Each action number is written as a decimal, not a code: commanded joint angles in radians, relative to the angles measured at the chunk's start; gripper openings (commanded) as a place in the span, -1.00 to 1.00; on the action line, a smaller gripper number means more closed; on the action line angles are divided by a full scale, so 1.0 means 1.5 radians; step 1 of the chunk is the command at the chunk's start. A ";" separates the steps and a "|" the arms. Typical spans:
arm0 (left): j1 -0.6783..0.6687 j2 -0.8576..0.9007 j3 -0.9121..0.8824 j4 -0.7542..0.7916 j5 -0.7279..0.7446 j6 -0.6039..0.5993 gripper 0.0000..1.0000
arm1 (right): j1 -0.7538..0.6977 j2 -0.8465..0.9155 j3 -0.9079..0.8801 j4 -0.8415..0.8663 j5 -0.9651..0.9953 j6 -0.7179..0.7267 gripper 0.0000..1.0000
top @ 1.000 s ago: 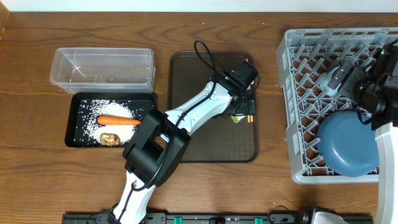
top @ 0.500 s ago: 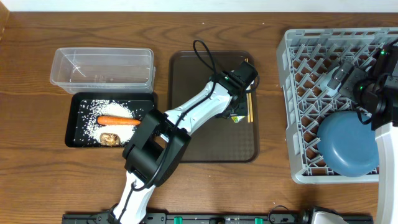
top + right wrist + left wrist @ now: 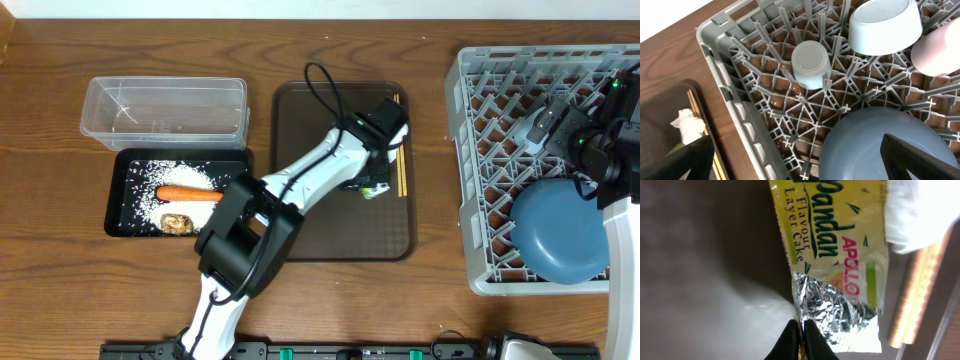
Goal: Sort waste into correct bins and load items into the dishwasher rack
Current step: 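Grasp the yellow pandan cake wrapper with the left gripper, then carry the wrapper left and drop it into the clear plastic bin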
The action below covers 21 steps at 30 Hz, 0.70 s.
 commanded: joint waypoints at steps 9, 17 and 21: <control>0.140 -0.147 0.004 -0.043 -0.015 0.004 -0.88 | -0.004 0.001 0.006 0.001 0.002 -0.001 0.99; 0.235 -0.227 0.004 -0.007 -0.016 0.004 -0.88 | -0.004 0.001 0.006 0.001 0.002 -0.001 0.98; 0.305 -0.252 0.004 0.008 -0.017 -0.007 -0.88 | -0.004 0.001 0.006 0.001 0.002 -0.001 0.98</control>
